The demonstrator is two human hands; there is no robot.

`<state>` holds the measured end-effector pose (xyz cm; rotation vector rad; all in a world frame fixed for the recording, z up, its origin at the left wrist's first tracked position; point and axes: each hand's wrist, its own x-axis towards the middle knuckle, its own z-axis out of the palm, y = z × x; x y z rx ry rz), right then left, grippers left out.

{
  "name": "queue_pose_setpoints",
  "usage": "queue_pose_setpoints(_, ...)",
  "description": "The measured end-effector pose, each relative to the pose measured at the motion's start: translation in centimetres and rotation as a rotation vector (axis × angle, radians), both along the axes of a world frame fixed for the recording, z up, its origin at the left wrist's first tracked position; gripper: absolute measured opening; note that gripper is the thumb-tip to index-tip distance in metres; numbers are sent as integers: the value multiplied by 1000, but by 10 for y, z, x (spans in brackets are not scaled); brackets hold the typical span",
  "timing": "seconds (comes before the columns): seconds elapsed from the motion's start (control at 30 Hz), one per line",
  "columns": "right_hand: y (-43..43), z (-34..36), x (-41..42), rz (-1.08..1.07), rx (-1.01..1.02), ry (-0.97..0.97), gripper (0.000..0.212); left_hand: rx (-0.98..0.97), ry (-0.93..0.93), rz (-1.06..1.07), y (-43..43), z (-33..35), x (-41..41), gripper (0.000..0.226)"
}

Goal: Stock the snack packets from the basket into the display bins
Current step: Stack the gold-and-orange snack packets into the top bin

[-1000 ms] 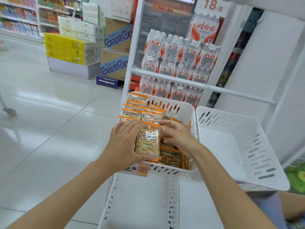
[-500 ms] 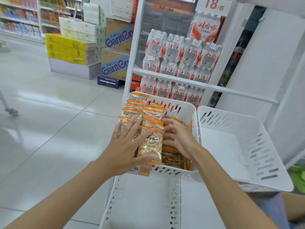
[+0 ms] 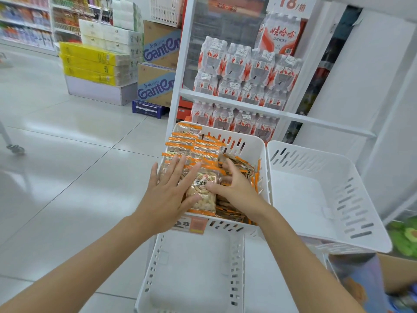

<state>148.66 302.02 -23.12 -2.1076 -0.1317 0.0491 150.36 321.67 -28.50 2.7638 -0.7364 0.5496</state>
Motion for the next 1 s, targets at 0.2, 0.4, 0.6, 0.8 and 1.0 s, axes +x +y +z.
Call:
queue_pose_setpoints(0.2, 9, 3, -2, -204, -83, -85, 68, 42, 39, 18, -3, -3, 1, 79)
queue_pose_setpoints(0.4, 22, 6, -11, -27, -172, -47, 85, 47, 64, 49, -1, -1, -2, 82)
queue_pose_setpoints(0.6, 30, 0, -25, -85, 25, 142, 85, 68, 112, 46, 2, 0, 4, 75)
queue_pose_setpoints(0.8, 28, -3, -36, -193, -234, -25, 40, -9, 138, 67, 9, 11, -3, 69)
queue_pose_setpoints(1.0, 31, 5, -51, -337, -181, -96, 47, -98, 219, 132, 6, 24, -45, 71)
